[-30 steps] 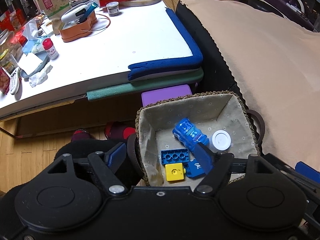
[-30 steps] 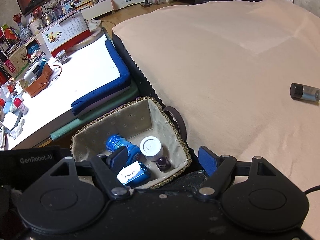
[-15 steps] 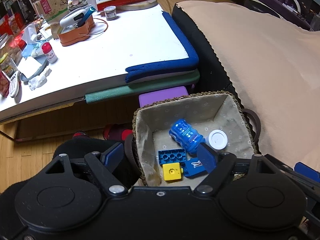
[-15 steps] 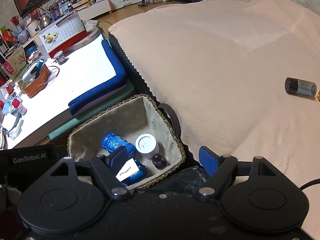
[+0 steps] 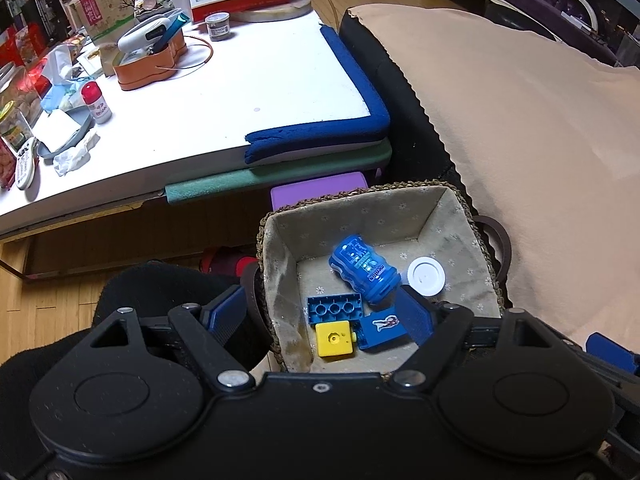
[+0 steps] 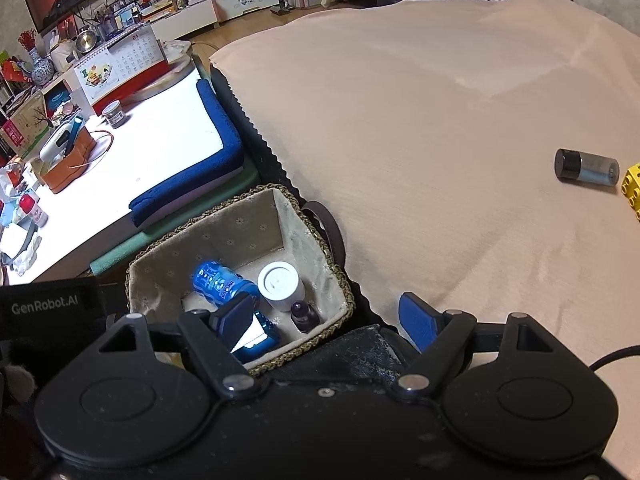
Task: Organize rigid objects
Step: 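Withdraw both tools from the basket toward the yellow Duplo frame, then grasp the yellow Duplo frame with the right tool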
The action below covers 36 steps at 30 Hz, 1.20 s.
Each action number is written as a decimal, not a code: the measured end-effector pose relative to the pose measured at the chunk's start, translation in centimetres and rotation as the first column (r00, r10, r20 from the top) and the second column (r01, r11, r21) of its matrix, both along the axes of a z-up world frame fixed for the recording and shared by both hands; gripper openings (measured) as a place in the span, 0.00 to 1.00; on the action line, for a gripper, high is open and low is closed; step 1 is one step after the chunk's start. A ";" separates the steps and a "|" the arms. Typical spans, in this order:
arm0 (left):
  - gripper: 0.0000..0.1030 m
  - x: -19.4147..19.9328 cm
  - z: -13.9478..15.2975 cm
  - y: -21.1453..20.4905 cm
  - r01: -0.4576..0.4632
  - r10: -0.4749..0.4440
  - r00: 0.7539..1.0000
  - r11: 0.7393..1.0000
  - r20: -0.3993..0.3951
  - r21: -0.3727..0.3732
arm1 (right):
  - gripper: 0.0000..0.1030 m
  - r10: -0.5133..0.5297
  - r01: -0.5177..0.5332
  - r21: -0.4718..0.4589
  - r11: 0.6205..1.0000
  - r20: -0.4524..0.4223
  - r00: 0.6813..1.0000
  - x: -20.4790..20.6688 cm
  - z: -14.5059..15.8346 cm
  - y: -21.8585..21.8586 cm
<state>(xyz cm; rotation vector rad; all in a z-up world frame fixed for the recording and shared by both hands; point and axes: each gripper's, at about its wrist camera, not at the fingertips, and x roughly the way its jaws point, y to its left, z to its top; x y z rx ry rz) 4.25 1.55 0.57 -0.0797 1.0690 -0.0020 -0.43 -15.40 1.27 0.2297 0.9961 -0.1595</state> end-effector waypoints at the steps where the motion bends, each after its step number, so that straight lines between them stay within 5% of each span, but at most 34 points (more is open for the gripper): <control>1: 0.75 -0.1 0.0 -0.1 0.001 -0.001 1.000 1.000 0.001 0.001 | 0.77 -0.002 0.002 0.000 1.000 -0.001 1.000 -0.1 0.0 -0.1; 22: 0.76 -2.6 -0.2 -3.7 0.103 -0.103 0.995 0.994 0.017 0.038 | 0.78 -0.076 0.076 0.019 0.997 0.013 0.997 -3.9 -0.1 -3.8; 36: 0.77 -4.8 -1.6 -8.9 0.247 -0.247 0.969 0.966 -0.012 0.071 | 0.79 -0.285 0.287 -0.014 0.958 0.062 0.956 -10.7 0.7 -12.0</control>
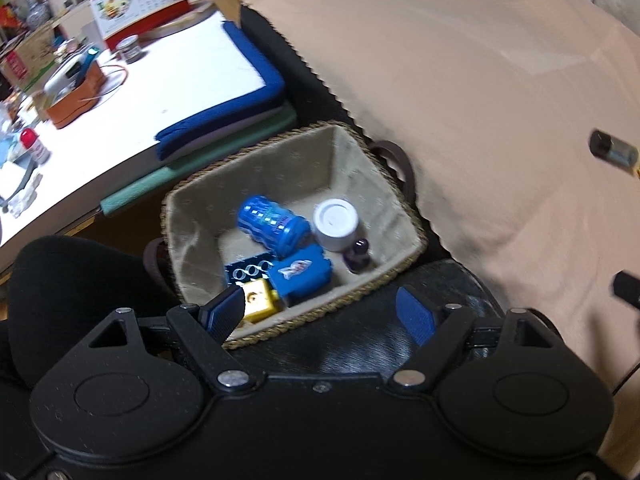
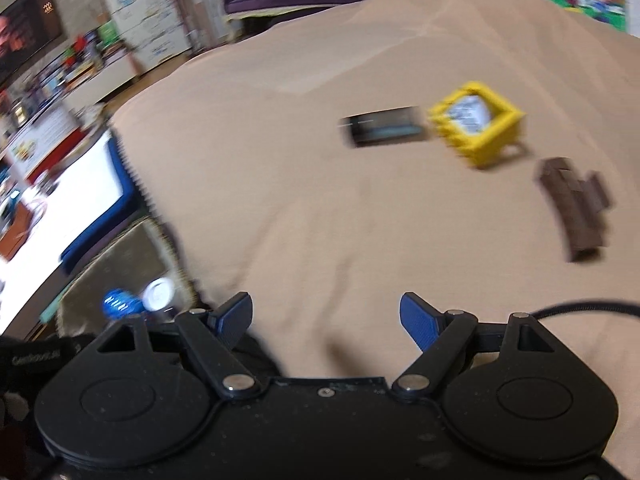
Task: Organize rigid objects
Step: 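Grasp the yellow Duplo frame with the right tool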
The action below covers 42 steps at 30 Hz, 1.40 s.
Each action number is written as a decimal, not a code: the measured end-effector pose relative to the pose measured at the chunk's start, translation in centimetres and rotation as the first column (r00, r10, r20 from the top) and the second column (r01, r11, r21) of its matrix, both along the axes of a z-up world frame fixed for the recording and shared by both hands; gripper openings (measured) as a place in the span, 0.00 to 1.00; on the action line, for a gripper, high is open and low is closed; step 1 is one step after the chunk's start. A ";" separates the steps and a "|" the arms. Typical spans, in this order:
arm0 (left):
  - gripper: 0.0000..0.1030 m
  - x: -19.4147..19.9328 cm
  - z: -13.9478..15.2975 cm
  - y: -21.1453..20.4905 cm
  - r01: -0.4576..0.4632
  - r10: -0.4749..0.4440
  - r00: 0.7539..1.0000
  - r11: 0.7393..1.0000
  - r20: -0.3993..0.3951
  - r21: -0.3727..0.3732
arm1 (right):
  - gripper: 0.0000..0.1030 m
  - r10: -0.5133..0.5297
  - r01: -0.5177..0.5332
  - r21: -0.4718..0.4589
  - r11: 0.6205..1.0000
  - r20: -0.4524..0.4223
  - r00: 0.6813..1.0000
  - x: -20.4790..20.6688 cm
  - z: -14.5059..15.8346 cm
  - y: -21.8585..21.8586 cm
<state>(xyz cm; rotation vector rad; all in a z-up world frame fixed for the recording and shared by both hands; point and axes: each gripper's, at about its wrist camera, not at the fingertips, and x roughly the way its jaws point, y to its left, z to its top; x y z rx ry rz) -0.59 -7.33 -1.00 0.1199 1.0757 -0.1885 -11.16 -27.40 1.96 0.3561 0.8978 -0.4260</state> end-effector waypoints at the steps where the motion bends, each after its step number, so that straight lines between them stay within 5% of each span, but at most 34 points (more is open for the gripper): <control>1: 0.77 -0.2 -0.1 -0.5 0.011 -0.011 1.000 1.000 -0.001 0.005 | 0.79 -0.026 0.026 -0.005 1.000 0.003 1.000 -0.6 0.1 -0.9; 18: 0.81 -2.0 -1.4 -5.9 0.155 -0.155 0.988 0.987 -0.015 0.032 | 0.79 -0.326 0.328 -0.060 0.943 0.043 0.944 -6.5 0.4 -11.7; 26: 0.81 -2.3 -1.9 -7.1 0.178 -0.176 0.984 0.983 -0.035 0.047 | 0.90 -0.173 0.195 -0.204 0.959 0.120 0.978 -1.8 3.1 -12.2; 32: 0.81 -2.1 -2.0 -7.0 0.174 -0.172 0.984 0.984 -0.043 0.040 | 0.91 -0.002 0.007 -0.289 0.957 0.018 1.000 3.6 1.4 -12.2; 34: 0.81 -2.1 -2.0 -6.9 0.172 -0.170 0.984 0.985 -0.049 0.034 | 0.88 0.013 -0.020 -0.331 0.943 -0.022 1.000 5.1 0.2 -12.1; 35: 0.81 -2.0 -2.0 -6.9 0.173 -0.171 0.984 0.984 -0.052 0.031 | 0.74 0.014 -0.027 -0.350 0.936 -0.041 0.999 5.6 -0.3 -12.2; 36: 0.81 -2.0 -2.0 -6.9 0.175 -0.173 0.984 0.984 -0.053 0.029 | 0.67 0.013 -0.032 -0.354 0.935 -0.056 0.998 6.0 -0.7 -12.4; 42: 0.81 -2.1 -1.4 -7.8 0.208 -0.206 0.978 0.977 -0.037 0.036 | 0.67 -0.026 0.034 -0.197 0.980 0.044 0.999 4.2 0.9 -14.4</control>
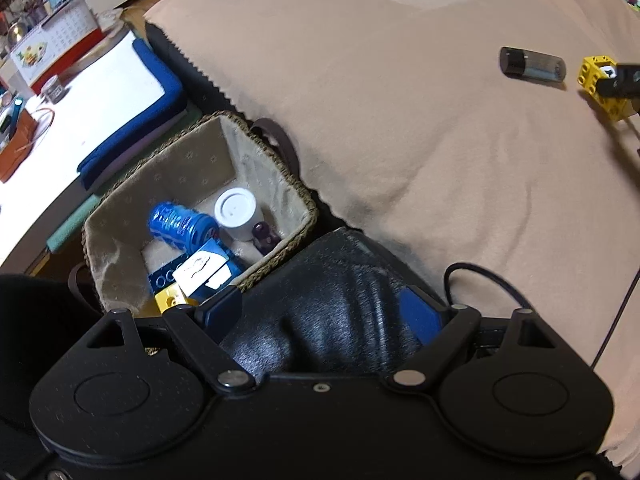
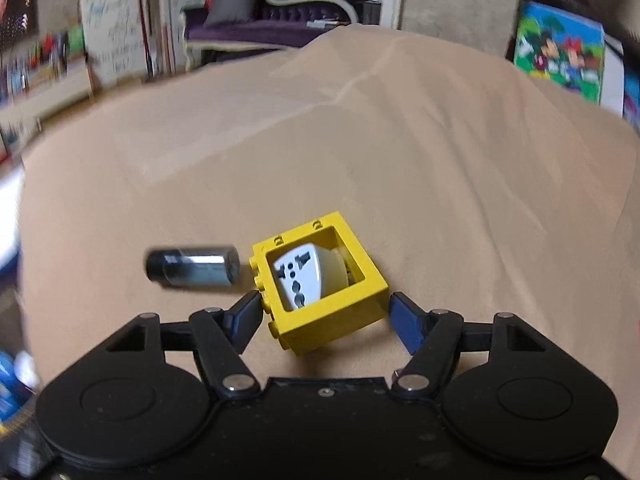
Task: Organize rigid objects
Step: 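Grasp the yellow Duplo frame with the right tool, then grasp the dark glass vial with the left tool while the right tool holds the yellow frame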
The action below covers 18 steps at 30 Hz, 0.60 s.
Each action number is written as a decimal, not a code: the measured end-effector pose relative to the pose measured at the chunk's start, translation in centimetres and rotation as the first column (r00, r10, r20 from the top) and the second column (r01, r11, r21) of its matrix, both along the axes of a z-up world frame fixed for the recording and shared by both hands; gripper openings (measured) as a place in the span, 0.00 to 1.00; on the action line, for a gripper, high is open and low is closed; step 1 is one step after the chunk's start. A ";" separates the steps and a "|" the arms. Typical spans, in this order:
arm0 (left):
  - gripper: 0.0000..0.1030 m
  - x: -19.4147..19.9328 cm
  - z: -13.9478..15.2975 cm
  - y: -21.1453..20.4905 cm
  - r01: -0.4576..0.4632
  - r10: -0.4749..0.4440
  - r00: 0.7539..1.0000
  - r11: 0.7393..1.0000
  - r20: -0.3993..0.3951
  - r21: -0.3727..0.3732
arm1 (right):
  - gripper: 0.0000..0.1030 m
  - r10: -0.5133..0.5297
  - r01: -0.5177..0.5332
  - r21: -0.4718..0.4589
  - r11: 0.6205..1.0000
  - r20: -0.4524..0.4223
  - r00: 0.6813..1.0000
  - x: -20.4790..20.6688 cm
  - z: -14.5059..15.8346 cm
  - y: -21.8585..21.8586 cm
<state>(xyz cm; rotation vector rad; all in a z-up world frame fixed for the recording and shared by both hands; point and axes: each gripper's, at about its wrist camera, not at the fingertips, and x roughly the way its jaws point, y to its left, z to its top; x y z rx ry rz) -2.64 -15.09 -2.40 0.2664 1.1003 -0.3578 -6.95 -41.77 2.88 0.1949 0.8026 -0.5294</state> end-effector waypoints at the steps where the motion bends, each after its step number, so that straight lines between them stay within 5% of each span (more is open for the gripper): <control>1: 0.81 0.1 0.2 -0.3 0.007 -0.007 1.000 1.000 -0.001 -0.002 | 0.67 -0.006 0.006 0.030 1.000 0.024 1.000 -0.4 0.4 -0.3; 7: 0.81 0.7 2.0 -3.5 0.069 -0.069 0.997 0.998 0.027 -0.007 | 0.67 -0.055 0.031 0.169 0.985 0.141 0.988 -3.6 3.2 -2.1; 18: 0.86 4.0 5.5 -12.2 0.146 -0.140 0.987 0.987 0.072 -0.071 | 0.67 -0.180 0.164 0.092 0.982 0.204 0.962 -10.8 4.7 -1.4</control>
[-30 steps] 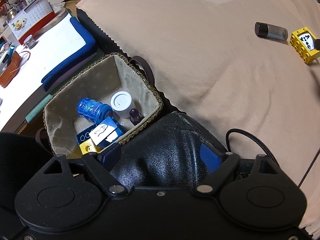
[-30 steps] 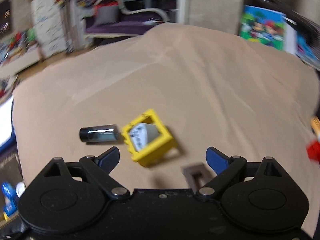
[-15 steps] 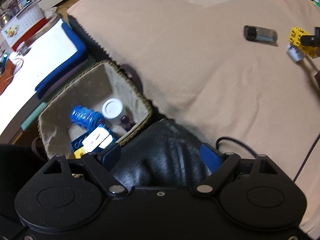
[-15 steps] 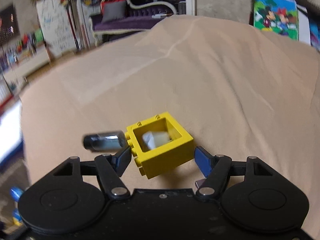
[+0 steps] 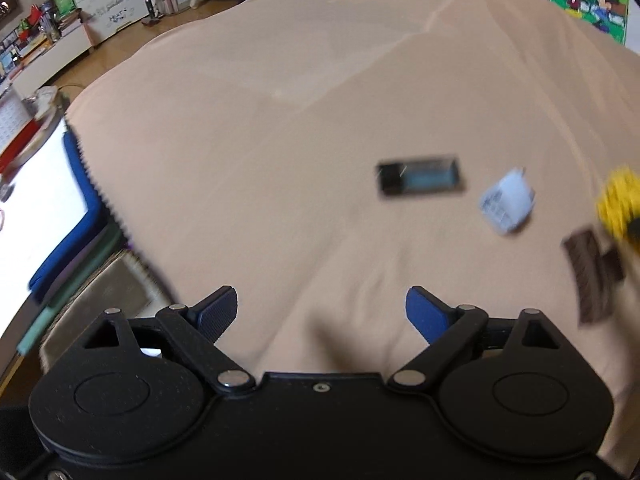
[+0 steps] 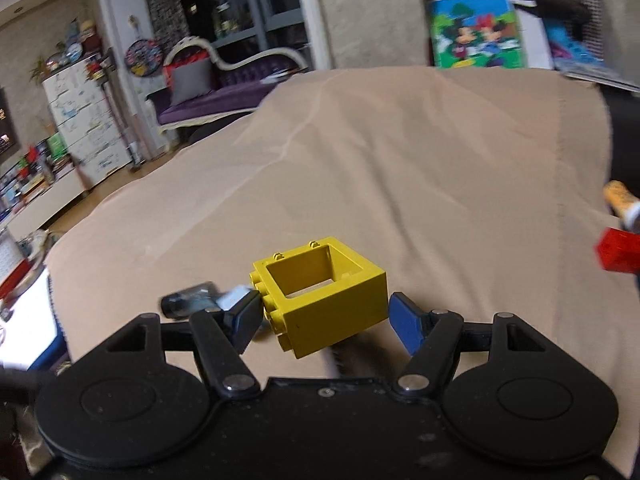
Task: Organize rigid objects
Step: 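Grasp the dark glass vial with the left tool while the right tool holds the yellow frame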
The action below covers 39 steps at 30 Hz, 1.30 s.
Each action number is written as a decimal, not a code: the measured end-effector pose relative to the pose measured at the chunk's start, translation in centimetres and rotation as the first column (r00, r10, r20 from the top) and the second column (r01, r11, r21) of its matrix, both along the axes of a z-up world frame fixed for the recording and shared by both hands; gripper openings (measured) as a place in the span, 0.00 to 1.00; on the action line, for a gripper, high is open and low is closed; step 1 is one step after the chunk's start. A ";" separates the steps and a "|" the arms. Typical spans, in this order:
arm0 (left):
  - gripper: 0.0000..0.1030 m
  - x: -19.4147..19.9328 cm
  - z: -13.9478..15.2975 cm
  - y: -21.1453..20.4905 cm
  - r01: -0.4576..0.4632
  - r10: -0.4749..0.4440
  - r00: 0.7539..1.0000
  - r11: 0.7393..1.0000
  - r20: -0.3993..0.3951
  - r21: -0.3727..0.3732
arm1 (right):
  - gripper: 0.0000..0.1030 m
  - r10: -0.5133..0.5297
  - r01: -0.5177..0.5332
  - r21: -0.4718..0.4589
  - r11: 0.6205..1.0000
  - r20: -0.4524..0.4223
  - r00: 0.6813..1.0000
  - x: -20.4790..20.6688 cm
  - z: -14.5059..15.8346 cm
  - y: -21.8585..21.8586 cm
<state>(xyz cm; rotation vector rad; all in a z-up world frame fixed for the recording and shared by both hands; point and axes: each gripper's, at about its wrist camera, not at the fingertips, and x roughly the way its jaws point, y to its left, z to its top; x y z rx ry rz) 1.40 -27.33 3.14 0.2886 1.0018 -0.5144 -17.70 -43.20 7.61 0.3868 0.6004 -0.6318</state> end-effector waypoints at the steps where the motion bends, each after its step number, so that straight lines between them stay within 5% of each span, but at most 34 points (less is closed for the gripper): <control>1: 0.86 0.5 0.1 -0.8 -0.004 0.004 1.000 1.000 -0.006 -0.008 | 0.67 -0.014 0.014 -0.003 1.000 0.000 1.000 -0.7 -0.3 -0.1; 8: 0.86 3.2 -0.1 -4.9 -0.036 0.035 0.999 0.998 -0.032 -0.050 | 0.67 -0.032 0.032 0.015 0.999 -0.002 0.999 -2.7 -1.6 -0.3; 20: 0.86 6.7 -3.0 -7.5 -0.102 0.094 0.986 0.994 -0.139 -0.049 | 0.67 0.213 -0.217 -0.040 0.975 -0.091 0.973 1.1 -5.9 6.7; 27: 0.86 7.2 -3.8 -7.9 -0.116 0.101 0.979 0.990 -0.175 -0.079 | 0.75 0.200 -0.214 -0.063 0.975 -0.176 0.964 2.1 -8.2 7.4; 39: 0.87 8.1 -2.7 -7.7 -0.257 0.222 0.952 0.954 -0.209 -0.154 | 0.76 0.195 -0.210 -0.066 0.976 -0.184 0.963 2.3 -9.1 7.0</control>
